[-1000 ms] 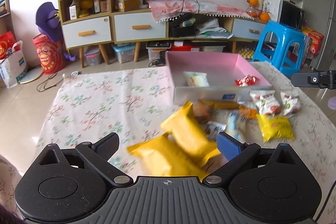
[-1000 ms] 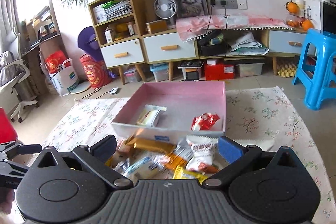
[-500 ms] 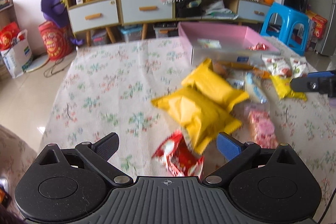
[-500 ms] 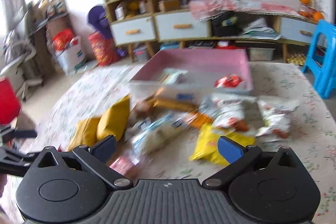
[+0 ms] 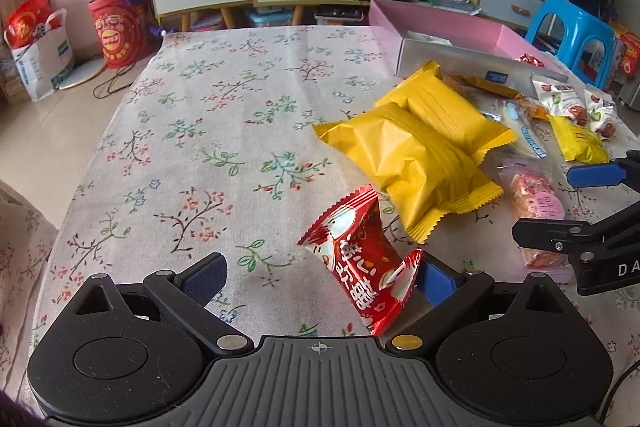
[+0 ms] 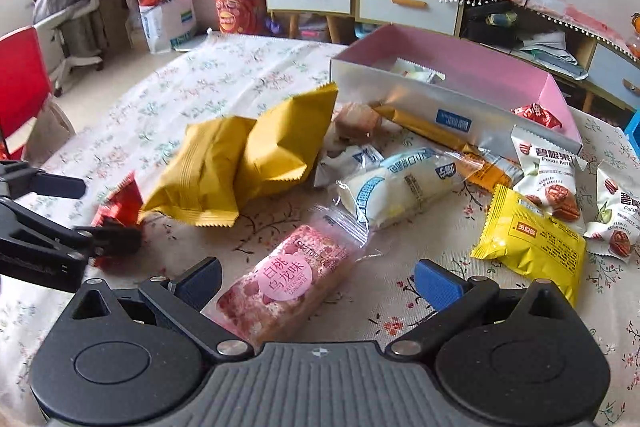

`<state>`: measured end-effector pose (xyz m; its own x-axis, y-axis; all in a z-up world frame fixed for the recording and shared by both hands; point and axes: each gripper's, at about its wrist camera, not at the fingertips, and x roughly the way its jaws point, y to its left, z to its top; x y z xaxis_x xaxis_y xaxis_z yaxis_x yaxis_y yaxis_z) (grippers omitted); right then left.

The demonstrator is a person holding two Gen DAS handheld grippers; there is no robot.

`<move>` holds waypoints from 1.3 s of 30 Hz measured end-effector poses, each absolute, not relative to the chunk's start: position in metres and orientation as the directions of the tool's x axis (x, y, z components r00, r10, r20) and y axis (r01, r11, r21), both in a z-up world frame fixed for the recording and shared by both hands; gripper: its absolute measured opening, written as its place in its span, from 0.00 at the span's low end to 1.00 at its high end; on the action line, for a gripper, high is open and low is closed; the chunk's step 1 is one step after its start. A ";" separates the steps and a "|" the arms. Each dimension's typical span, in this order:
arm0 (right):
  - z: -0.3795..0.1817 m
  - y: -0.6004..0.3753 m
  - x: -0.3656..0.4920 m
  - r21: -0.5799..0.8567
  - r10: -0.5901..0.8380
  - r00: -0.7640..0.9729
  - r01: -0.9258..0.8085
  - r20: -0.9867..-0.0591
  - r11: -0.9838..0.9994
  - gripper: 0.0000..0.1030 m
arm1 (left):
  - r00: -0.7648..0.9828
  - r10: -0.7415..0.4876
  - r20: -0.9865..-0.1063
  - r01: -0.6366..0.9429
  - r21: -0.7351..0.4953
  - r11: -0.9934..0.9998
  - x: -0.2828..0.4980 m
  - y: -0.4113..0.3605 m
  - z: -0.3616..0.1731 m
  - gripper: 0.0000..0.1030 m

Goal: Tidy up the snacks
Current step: 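Grasp a red candy packet with the left tool, then grasp the pink strawberry bar packet with the right tool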

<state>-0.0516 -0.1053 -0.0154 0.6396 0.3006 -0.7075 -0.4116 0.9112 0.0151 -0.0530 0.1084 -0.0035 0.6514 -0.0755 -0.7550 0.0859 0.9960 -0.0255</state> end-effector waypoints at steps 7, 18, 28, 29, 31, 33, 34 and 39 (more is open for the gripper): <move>-0.019 -0.104 -0.054 -0.001 0.289 0.633 -0.417 -0.718 0.909 0.90 | 0.654 -0.068 -0.754 0.060 -0.038 0.997 -0.056 0.120 -0.001 0.91; -0.021 -0.106 -0.056 0.011 0.305 0.618 -0.432 -0.725 0.902 0.78 | 0.654 -0.089 -0.751 0.061 -0.065 0.996 -0.051 0.118 -0.003 0.64; -0.019 -0.100 -0.060 -0.004 0.320 0.612 -0.467 -0.724 0.884 0.66 | 0.664 -0.081 -0.743 0.057 -0.058 0.997 -0.047 0.113 -0.003 0.39; -0.019 -0.100 -0.060 -0.007 0.319 0.613 -0.468 -0.723 0.884 0.63 | 0.664 -0.081 -0.743 0.055 -0.060 0.997 -0.047 0.113 -0.003 0.39; -0.018 -0.099 -0.059 -0.011 0.317 0.615 -0.469 -0.722 0.883 0.60 | 0.664 -0.080 -0.744 0.053 -0.060 0.997 -0.046 0.113 -0.003 0.39; -0.018 -0.099 -0.060 -0.019 0.316 0.619 -0.472 -0.719 0.882 0.50 | 0.665 -0.079 -0.743 0.049 -0.062 0.997 -0.046 0.112 -0.003 0.38; -0.017 -0.099 -0.059 -0.024 0.315 0.622 -0.474 -0.717 0.880 0.47 | 0.665 -0.081 -0.742 0.047 -0.066 0.997 -0.046 0.112 -0.003 0.36; -0.013 -0.099 -0.057 -0.020 0.316 0.617 -0.475 -0.721 0.880 0.21 | 0.660 -0.094 -0.745 0.044 -0.087 0.995 -0.045 0.114 0.001 0.32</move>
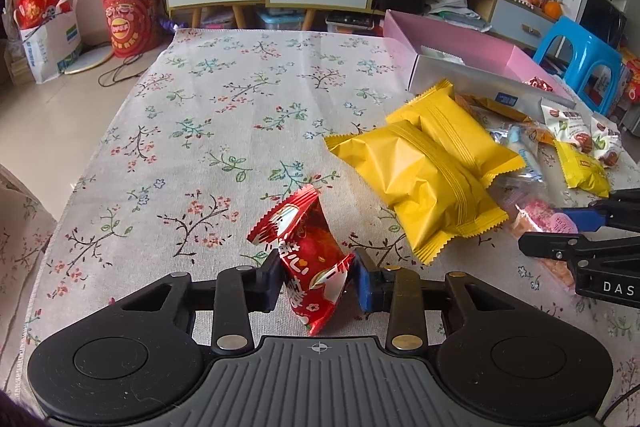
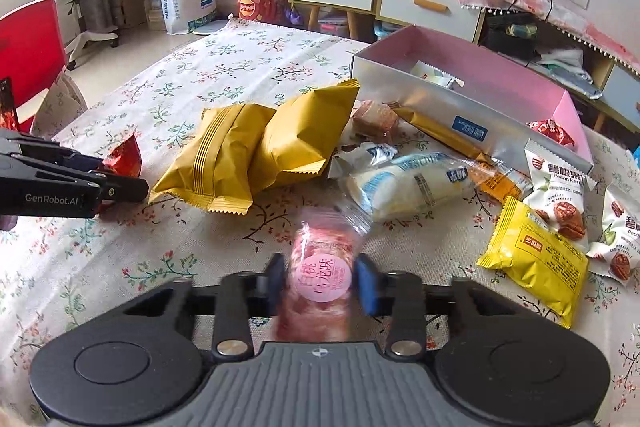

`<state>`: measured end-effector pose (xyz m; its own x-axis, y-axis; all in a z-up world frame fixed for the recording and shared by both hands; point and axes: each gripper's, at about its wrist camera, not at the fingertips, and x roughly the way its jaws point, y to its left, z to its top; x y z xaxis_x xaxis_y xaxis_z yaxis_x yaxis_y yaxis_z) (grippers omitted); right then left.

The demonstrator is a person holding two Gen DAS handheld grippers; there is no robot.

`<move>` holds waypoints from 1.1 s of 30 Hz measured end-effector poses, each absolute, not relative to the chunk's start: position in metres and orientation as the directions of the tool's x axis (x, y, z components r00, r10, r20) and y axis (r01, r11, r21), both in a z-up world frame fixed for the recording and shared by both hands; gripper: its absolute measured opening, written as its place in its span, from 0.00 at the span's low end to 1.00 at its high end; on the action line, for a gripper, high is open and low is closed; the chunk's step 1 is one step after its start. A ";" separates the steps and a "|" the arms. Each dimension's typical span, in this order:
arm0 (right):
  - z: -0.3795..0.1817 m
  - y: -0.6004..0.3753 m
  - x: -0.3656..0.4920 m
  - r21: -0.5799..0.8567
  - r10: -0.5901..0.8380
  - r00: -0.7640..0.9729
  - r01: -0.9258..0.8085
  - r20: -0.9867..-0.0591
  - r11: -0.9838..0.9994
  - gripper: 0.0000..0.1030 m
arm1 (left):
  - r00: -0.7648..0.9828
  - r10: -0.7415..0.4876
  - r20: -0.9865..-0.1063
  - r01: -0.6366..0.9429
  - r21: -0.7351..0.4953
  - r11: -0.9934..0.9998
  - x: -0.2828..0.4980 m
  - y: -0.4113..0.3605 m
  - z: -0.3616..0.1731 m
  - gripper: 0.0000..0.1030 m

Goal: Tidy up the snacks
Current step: 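Grasp the pink strawberry bar packet with the right tool, then carry the red packet and pink bar packet over the pink box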

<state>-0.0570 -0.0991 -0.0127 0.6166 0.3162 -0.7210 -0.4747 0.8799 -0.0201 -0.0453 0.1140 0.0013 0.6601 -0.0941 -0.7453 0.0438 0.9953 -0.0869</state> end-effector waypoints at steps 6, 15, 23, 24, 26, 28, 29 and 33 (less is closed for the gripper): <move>-0.009 -0.102 -0.052 0.039 0.334 0.581 -0.460 -0.743 0.887 0.21 | 0.648 -0.113 -0.753 0.023 -0.129 0.991 -0.042 0.118 0.006 0.32; 0.008 -0.107 -0.060 0.100 0.376 0.563 -0.459 -0.736 0.883 0.21 | 0.681 -0.125 -0.722 0.004 -0.167 0.986 -0.046 0.122 0.027 0.31; 0.030 -0.121 -0.058 0.160 0.398 0.566 -0.422 -0.722 0.892 0.21 | 0.699 -0.151 -0.699 -0.013 -0.224 0.975 -0.038 0.122 0.046 0.31; 0.034 -0.124 -0.057 0.168 0.400 0.574 -0.414 -0.715 0.895 0.20 | 0.702 -0.155 -0.696 -0.012 -0.228 0.974 -0.037 0.120 0.049 0.31; 0.042 -0.129 -0.054 0.180 0.401 0.587 -0.399 -0.703 0.899 0.20 | 0.707 -0.162 -0.688 -0.006 -0.236 0.972 -0.035 0.117 0.054 0.31; 0.048 -0.136 -0.050 0.195 0.401 0.601 -0.379 -0.692 0.905 0.20 | 0.711 -0.171 -0.682 0.001 -0.242 0.970 -0.032 0.112 0.059 0.31; 0.052 -0.140 -0.048 0.200 0.397 0.611 -0.366 -0.685 0.909 0.20 | 0.712 -0.175 -0.680 0.005 -0.245 0.970 -0.030 0.110 0.061 0.31; 0.061 -0.155 -0.035 0.227 0.380 0.642 -0.310 -0.666 0.923 0.20 | 0.712 -0.197 -0.674 0.018 -0.262 0.965 -0.022 0.099 0.067 0.31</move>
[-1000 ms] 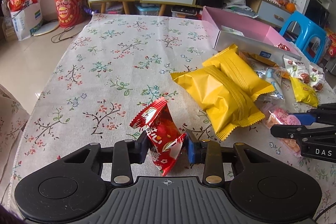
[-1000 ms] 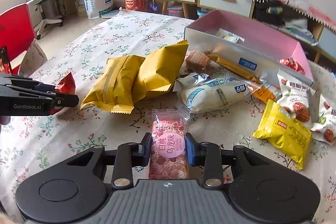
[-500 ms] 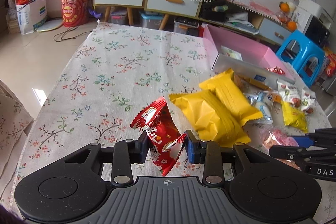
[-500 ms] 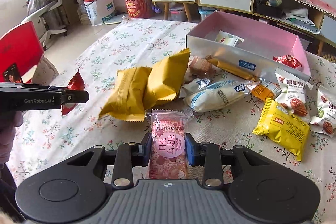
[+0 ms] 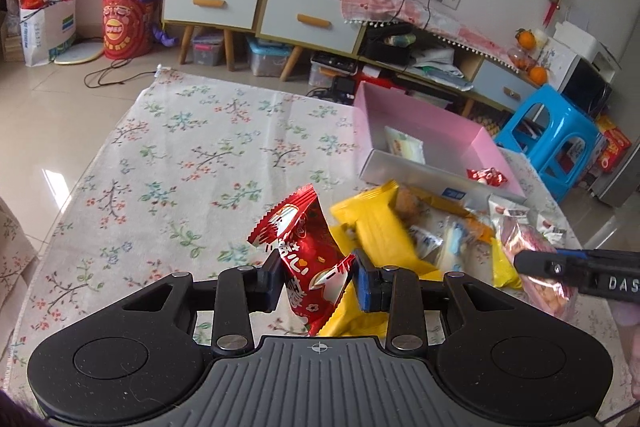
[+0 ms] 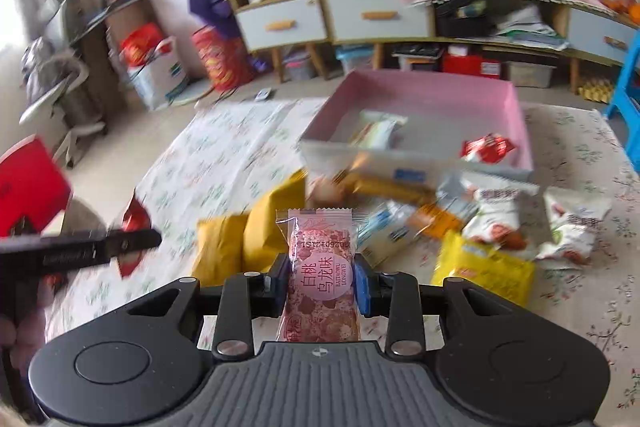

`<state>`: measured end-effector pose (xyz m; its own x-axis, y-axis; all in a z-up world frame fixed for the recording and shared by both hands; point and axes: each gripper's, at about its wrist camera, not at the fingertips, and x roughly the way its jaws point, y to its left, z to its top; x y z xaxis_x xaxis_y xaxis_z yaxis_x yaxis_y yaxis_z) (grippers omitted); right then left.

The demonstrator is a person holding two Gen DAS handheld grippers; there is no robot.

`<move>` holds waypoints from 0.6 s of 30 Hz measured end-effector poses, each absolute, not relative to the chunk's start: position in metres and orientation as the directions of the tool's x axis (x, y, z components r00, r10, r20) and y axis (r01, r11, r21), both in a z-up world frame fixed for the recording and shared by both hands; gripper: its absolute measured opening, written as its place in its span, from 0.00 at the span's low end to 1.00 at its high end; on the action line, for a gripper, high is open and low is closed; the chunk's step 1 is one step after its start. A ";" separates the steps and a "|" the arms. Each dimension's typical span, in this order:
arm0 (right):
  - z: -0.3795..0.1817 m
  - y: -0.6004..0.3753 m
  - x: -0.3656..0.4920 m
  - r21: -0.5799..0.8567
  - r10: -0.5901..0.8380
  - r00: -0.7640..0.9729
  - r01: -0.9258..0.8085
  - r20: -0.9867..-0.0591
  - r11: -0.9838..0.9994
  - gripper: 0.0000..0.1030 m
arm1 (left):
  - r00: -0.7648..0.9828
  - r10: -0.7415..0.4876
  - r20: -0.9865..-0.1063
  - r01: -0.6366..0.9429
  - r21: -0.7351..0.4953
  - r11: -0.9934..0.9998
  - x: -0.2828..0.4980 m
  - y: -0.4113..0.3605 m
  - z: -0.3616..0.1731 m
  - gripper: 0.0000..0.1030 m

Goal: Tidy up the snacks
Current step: 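Carry the red packet and pink bar packet over the pink box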

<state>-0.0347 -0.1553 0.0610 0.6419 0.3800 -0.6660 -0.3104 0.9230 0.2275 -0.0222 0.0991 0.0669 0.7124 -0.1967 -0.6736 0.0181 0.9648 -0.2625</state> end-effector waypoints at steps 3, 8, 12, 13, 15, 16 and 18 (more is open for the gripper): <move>0.067 -0.168 -0.024 0.256 0.371 0.659 -0.269 -0.654 0.929 0.21 | 0.709 -0.215 -0.671 0.024 -0.282 0.959 -0.016 0.091 0.070 0.31; 0.073 -0.183 -0.012 0.281 0.358 0.686 -0.227 -0.633 0.932 0.21 | 0.719 -0.231 -0.656 0.037 -0.296 0.955 -0.004 0.072 0.076 0.31; 0.076 -0.194 0.001 0.323 0.357 0.695 -0.186 -0.625 0.928 0.21 | 0.717 -0.250 -0.651 0.042 -0.317 0.947 0.008 0.057 0.079 0.31; 0.077 -0.196 0.005 0.333 0.355 0.697 -0.174 -0.623 0.927 0.21 | 0.717 -0.256 -0.649 0.045 -0.322 0.946 0.010 0.052 0.079 0.31; 0.078 -0.203 0.013 0.349 0.354 0.700 -0.159 -0.620 0.924 0.21 | 0.718 -0.267 -0.643 0.053 -0.331 0.942 0.016 0.043 0.081 0.31; 0.078 -0.206 0.017 0.359 0.354 0.704 -0.149 -0.616 0.921 0.21 | 0.720 -0.271 -0.639 0.058 -0.334 0.941 0.019 0.038 0.081 0.31; 0.080 -0.214 0.026 0.379 0.348 0.711 -0.123 -0.611 0.917 0.20 | 0.723 -0.272 -0.635 0.064 -0.331 0.941 0.024 0.029 0.081 0.31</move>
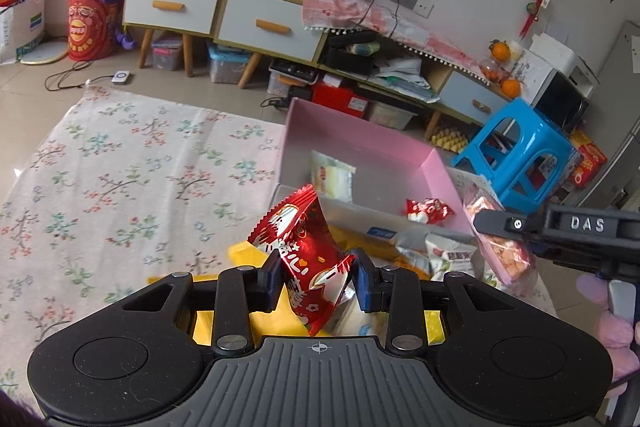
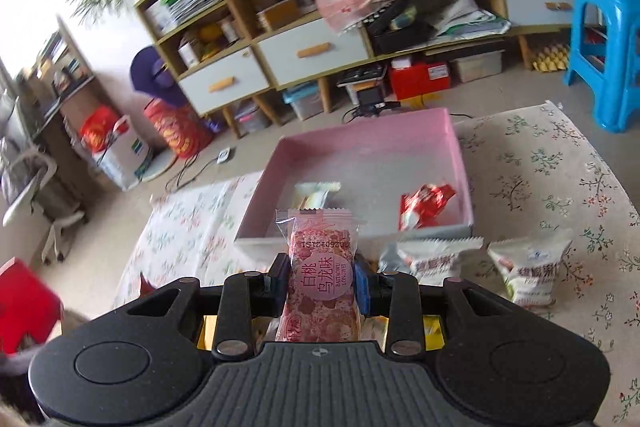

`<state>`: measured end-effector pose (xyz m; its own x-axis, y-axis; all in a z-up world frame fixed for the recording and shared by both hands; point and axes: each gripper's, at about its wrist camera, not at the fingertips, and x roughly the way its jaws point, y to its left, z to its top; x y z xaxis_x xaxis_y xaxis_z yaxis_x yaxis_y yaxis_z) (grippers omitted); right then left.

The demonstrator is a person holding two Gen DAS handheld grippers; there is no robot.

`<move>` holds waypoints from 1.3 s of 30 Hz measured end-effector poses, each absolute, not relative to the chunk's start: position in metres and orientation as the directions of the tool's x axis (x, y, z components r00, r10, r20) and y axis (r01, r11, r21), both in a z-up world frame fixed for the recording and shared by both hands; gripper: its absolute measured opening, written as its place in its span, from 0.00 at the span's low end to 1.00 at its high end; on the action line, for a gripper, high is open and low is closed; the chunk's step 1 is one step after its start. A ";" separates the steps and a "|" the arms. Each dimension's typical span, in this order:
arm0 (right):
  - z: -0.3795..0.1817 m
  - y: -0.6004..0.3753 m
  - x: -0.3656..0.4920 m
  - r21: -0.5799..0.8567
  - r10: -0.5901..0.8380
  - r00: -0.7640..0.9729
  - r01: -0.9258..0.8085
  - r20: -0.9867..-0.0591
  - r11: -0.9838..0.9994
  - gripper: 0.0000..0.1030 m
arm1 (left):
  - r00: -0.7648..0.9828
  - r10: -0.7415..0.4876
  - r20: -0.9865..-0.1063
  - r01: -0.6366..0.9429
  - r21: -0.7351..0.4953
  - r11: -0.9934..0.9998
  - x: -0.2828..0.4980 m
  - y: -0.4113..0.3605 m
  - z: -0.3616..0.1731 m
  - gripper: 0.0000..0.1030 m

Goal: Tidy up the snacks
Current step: 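Carry the red packet and pink bar packet over the pink box, then open the left tool into the box while the right tool releases the pink packet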

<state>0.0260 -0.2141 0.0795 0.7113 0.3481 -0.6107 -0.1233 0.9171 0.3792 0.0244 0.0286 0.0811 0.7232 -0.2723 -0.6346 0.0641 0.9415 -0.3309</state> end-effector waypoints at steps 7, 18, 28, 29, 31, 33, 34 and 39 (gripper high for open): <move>0.077 -0.246 0.056 0.447 0.337 0.742 -0.056 -0.579 0.893 0.21 | 0.704 -0.272 -0.656 0.107 -0.281 0.954 0.059 -0.009 0.080 0.31; 0.047 -0.283 0.093 0.574 0.350 0.761 0.036 -0.546 0.818 0.21 | 0.694 -0.291 -0.659 0.173 -0.240 0.955 0.118 -0.073 0.072 0.32; 0.025 -0.299 0.106 0.620 0.350 0.766 0.080 -0.540 0.780 0.21 | 0.676 -0.244 -0.695 0.139 -0.205 0.969 0.145 -0.093 0.047 0.32; 0.024 -0.299 0.106 0.621 0.349 0.766 0.083 -0.540 0.779 0.21 | 0.675 -0.241 -0.698 0.136 -0.203 0.970 0.146 -0.093 0.045 0.32; 0.023 -0.299 0.106 0.623 0.349 0.764 0.087 -0.543 0.777 0.21 | 0.674 -0.237 -0.700 0.131 -0.202 0.971 0.149 -0.093 0.043 0.32; 0.024 -0.298 0.107 0.617 0.347 0.764 0.084 -0.544 0.783 0.21 | 0.675 -0.233 -0.700 0.129 -0.199 0.971 0.150 -0.093 0.041 0.32; 0.024 -0.296 0.107 0.609 0.343 0.765 0.080 -0.545 0.789 0.21 | 0.676 -0.231 -0.700 0.129 -0.196 0.972 0.150 -0.093 0.041 0.32; 0.028 -0.292 0.109 0.577 0.319 0.774 0.074 -0.548 0.813 0.29 | 0.679 -0.219 -0.701 0.127 -0.182 0.975 0.152 -0.097 0.042 0.34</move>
